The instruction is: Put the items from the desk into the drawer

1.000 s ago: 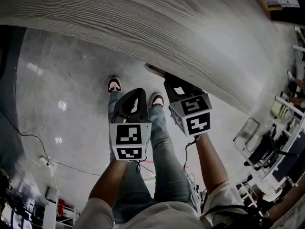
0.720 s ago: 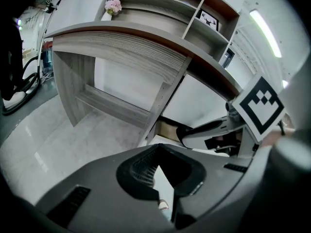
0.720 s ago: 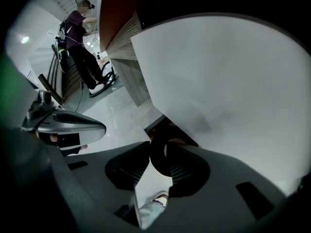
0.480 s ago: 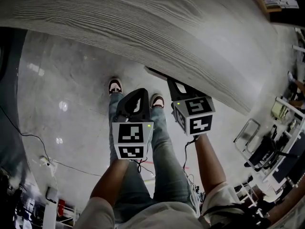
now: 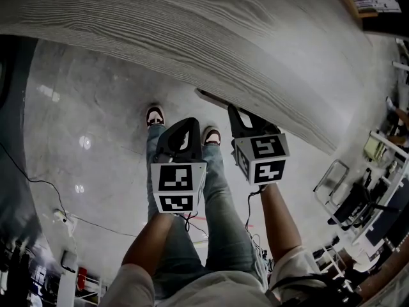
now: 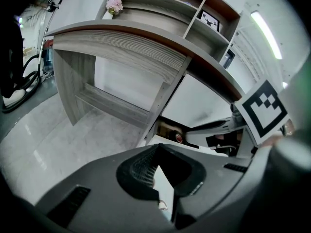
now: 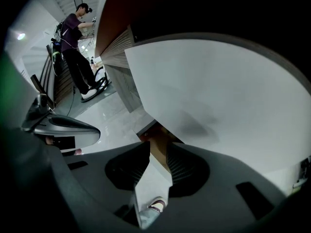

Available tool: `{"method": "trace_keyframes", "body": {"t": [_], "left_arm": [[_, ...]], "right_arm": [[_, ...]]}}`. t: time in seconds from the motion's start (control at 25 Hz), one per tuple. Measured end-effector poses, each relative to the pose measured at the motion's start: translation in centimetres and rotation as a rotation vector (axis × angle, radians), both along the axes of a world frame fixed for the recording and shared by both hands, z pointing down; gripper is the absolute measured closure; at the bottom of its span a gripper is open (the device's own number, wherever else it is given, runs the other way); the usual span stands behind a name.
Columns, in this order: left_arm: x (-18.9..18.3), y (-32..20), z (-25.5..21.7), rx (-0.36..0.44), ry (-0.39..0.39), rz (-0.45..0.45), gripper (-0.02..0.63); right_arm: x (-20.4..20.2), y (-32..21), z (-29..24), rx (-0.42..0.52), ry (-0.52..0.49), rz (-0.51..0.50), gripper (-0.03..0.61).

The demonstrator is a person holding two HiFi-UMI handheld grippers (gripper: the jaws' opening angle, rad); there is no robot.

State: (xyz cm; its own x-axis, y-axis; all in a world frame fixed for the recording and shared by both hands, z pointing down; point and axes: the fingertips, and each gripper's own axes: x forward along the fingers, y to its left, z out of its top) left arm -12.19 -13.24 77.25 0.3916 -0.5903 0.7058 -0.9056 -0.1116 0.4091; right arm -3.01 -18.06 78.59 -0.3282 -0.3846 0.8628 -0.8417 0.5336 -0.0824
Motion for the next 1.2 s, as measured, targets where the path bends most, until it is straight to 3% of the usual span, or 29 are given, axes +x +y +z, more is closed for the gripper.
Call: {"method": "trace_keyframes", "body": {"t": [0.24, 0.72, 1.2], "left_arm": [[-0.2, 0.2, -0.1, -0.001, -0.002, -0.006, 0.617], [0.4, 0.2, -1.2, 0.013, 0.0, 0.0, 0.617], [1.1, 0.5, -4.0, 0.022, -0.02, 0.038, 0.617]], "right_arm": [[0.5, 0.4, -0.3, 0.008, 0.007, 0.028, 0.483], [1.5, 1.3, -1.4, 0.04, 0.025, 0.093, 0.563], [1.4, 2.5, -3.6, 0.025, -0.047, 0.192, 0.578]]}}
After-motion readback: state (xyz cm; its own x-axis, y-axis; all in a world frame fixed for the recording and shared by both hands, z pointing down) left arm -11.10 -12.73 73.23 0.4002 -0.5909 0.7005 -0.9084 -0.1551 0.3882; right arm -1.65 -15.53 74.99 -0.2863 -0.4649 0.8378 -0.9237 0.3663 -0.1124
